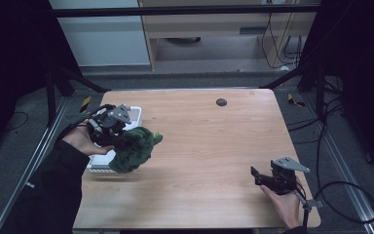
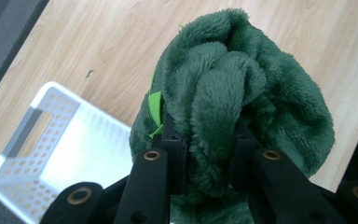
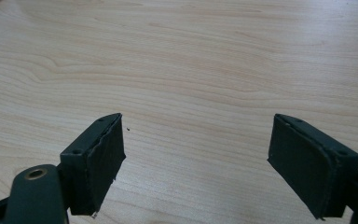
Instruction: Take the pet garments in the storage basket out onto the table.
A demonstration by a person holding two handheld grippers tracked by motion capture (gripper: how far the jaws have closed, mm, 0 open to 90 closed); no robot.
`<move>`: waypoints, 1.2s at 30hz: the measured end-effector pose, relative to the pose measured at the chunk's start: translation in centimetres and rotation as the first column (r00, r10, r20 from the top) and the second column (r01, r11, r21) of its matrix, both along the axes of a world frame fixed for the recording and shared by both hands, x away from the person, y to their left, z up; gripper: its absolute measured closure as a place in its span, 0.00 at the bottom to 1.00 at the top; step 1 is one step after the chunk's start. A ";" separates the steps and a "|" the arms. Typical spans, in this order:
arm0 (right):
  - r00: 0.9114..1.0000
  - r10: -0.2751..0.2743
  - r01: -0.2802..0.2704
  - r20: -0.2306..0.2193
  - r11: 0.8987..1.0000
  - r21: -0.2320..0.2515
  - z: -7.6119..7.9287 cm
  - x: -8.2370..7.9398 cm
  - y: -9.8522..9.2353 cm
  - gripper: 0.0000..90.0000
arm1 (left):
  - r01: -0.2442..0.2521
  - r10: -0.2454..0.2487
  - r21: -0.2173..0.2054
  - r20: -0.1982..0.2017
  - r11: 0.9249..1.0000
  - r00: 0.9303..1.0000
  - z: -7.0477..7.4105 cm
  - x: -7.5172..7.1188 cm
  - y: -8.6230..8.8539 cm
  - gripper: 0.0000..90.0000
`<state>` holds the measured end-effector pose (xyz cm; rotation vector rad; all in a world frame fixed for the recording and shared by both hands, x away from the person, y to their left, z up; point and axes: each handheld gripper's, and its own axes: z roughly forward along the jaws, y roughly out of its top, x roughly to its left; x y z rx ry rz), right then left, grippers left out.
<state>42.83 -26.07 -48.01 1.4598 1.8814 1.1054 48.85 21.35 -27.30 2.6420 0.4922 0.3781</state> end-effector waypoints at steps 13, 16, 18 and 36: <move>1.000 0.004 -0.004 -0.001 1.000 -0.002 0.0 0.0 0.0 0.20 | 0.108 -0.108 0.026 -0.019 0.994 0.994 -1.2 -1.4 -3.4 0.82; 1.000 0.005 -0.005 0.000 1.000 -0.003 0.0 0.0 0.0 0.20 | 0.134 -0.133 0.035 -0.029 0.990 0.991 -1.5 -1.5 -4.3 0.82; 1.000 0.006 -0.006 0.001 1.000 -0.004 0.0 0.0 0.0 0.20 | 0.147 -0.146 0.036 -0.033 0.988 0.989 -1.6 -1.4 -4.9 0.82; 1.000 0.011 -0.011 -0.002 1.000 -0.002 0.0 0.0 0.0 0.21 | 0.241 -0.236 0.051 -0.084 0.969 0.968 -3.3 -0.4 -9.7 0.82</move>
